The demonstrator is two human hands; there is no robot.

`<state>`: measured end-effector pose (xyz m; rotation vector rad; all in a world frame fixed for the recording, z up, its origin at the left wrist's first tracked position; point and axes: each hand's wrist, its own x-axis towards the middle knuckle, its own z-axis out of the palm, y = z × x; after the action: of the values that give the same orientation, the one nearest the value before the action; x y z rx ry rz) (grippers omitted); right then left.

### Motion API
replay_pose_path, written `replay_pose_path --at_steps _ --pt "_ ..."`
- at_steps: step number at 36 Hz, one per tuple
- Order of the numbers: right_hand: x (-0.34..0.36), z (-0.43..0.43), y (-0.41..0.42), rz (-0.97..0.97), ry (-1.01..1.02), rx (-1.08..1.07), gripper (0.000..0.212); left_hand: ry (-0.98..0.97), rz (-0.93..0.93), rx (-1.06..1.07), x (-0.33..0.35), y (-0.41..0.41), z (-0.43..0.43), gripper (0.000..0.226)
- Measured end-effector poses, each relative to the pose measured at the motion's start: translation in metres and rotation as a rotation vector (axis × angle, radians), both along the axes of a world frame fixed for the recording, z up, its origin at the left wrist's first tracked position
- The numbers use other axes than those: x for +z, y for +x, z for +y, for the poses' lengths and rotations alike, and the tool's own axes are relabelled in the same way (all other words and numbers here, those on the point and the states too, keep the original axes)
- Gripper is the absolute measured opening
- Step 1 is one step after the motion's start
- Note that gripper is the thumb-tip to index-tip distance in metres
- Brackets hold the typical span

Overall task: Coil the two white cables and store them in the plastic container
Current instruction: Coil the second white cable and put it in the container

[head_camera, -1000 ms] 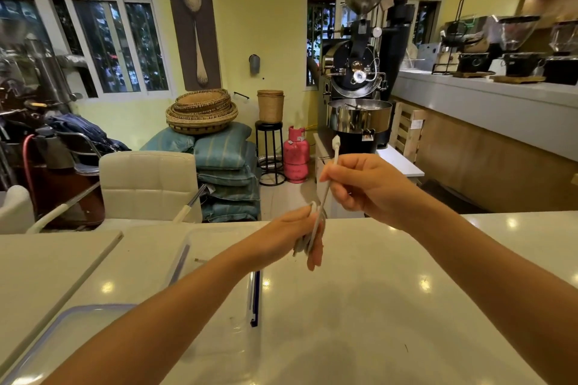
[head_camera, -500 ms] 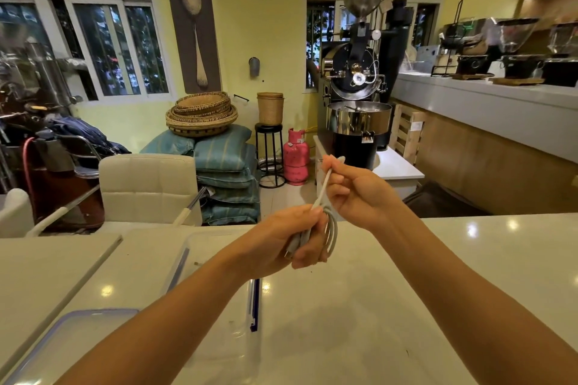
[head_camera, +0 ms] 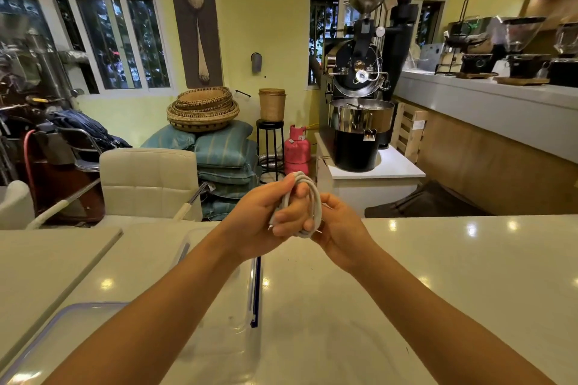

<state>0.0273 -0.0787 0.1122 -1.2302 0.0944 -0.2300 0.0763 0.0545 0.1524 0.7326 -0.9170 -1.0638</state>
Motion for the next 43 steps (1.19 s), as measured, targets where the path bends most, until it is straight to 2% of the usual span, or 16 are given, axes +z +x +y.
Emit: replay_pose_path --at_steps 5,8,11,15,20,27,35,37,43 --pt "0.003 0.006 -0.003 -0.140 -0.343 -0.060 0.013 0.031 0.004 -0.002 -0.003 0.004 0.000 0.023" --pt "0.003 0.004 -0.001 -0.136 -0.426 -0.095 0.014 0.065 -0.025 -0.006 -0.005 0.006 0.000 0.024" --pt "0.003 0.002 0.000 -0.126 -0.414 -0.053 0.012 0.116 -0.043 0.007 -0.005 0.009 0.001 0.024" --pt "0.004 0.000 0.001 -0.069 -0.301 -0.009 0.007 0.218 -0.009 0.144 -0.002 0.011 0.000 0.032" --pt "0.007 -0.001 0.002 0.010 -0.157 0.055 0.013 0.280 0.040 0.335 -0.001 0.018 0.001 0.039" --pt "0.006 0.001 0.003 0.062 -0.034 0.112 0.019 0.315 0.066 0.443 -0.006 0.018 -0.003 0.043" --pt "-0.001 0.010 0.012 0.076 -0.098 -0.034 0.015 0.388 -0.028 0.608 -0.011 0.019 -0.005 0.037" --pt "-0.001 0.012 0.013 0.080 -0.098 -0.042 0.019 0.407 -0.060 0.656 -0.011 0.020 -0.006 0.036" --pt "-0.001 0.015 0.014 0.073 -0.049 -0.019 0.010 0.443 -0.135 0.704 -0.010 0.021 -0.005 0.033"
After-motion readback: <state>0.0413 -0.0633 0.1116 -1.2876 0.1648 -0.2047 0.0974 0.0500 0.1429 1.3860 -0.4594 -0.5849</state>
